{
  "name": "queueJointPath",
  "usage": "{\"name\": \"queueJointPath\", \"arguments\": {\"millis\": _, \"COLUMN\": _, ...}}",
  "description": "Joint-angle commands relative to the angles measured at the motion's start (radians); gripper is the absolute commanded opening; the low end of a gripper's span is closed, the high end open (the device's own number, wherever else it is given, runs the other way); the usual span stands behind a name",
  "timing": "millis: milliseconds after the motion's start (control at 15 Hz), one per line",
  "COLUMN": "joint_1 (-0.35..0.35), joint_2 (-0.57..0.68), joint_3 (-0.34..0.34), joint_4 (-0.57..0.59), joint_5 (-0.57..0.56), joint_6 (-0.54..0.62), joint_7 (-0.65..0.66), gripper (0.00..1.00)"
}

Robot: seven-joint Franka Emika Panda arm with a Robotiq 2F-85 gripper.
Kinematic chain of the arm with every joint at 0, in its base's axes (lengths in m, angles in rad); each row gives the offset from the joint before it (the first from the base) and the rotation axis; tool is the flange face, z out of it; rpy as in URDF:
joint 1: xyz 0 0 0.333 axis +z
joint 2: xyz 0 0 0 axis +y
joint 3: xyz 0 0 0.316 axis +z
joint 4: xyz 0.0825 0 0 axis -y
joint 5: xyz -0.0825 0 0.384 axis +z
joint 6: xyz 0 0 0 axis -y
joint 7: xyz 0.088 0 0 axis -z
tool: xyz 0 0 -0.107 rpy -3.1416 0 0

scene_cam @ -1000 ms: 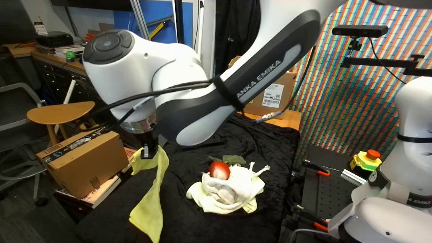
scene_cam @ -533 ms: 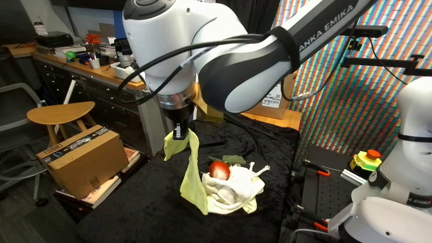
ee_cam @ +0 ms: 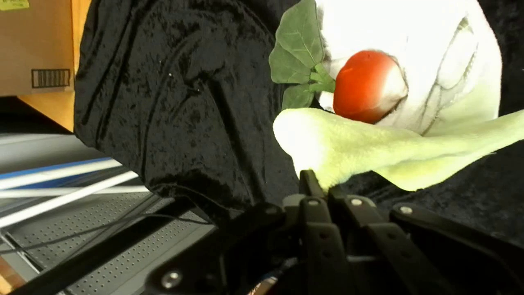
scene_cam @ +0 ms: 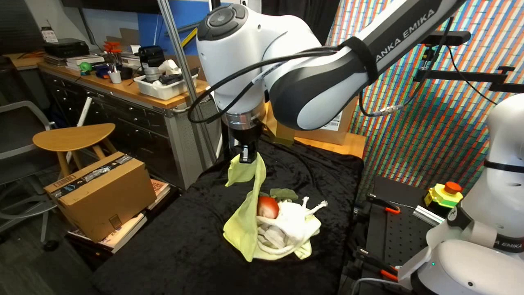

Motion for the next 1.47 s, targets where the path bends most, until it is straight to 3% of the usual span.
{"name": "queueJointPath", "arguments": {"millis": 0, "joint_1": -0.048, "joint_2": 0.007, "joint_3": 0.015, "joint_4": -0.028, "joint_5": -0.041, "joint_6": -0.002, "joint_7": 0.057, "gripper": 0.06}}
{"name": "queueJointPath", "arguments": {"millis": 467, "joint_1": -0.088, "joint_2": 0.087, "joint_3": -0.004, "joint_4": -0.026, "joint_5": -0.124, "joint_6": 0.042, "joint_7": 0.127, "gripper": 0.08}}
{"name": "queueJointPath", "arguments": {"millis": 533, "joint_1": -0.091, "joint_2": 0.104, "joint_3": -0.007, "joint_4": -0.021, "joint_5": -0.135, "joint_6": 0.047, "joint_7": 0.133, "gripper": 0.16}}
{"name": "queueJointPath", "arguments": {"millis": 600, "joint_1": -0.094, "joint_2": 0.102, "joint_3": -0.008, "joint_4": -0.026, "joint_5": -0.144, "joint_6": 0.047, "joint_7": 0.13, "gripper": 0.33}}
{"name": "queueJointPath", "arguments": {"millis": 733, "joint_1": -0.097, "joint_2": 0.12, "joint_3": -0.01, "joint_4": -0.022, "joint_5": -0.154, "joint_6": 0.049, "joint_7": 0.132, "gripper": 0.43}}
{"name": "queueJointPath", "arguments": {"millis": 1200, "joint_1": -0.093, "joint_2": 0.128, "joint_3": 0.001, "joint_4": -0.024, "joint_5": -0.149, "joint_6": 0.035, "joint_7": 0.119, "gripper": 0.96}}
{"name": "queueJointPath", "arguments": {"millis": 1400, "joint_1": -0.086, "joint_2": 0.119, "joint_3": 0.027, "joint_4": -0.04, "joint_5": -0.109, "joint_6": 0.037, "joint_7": 0.119, "gripper": 1.0}}
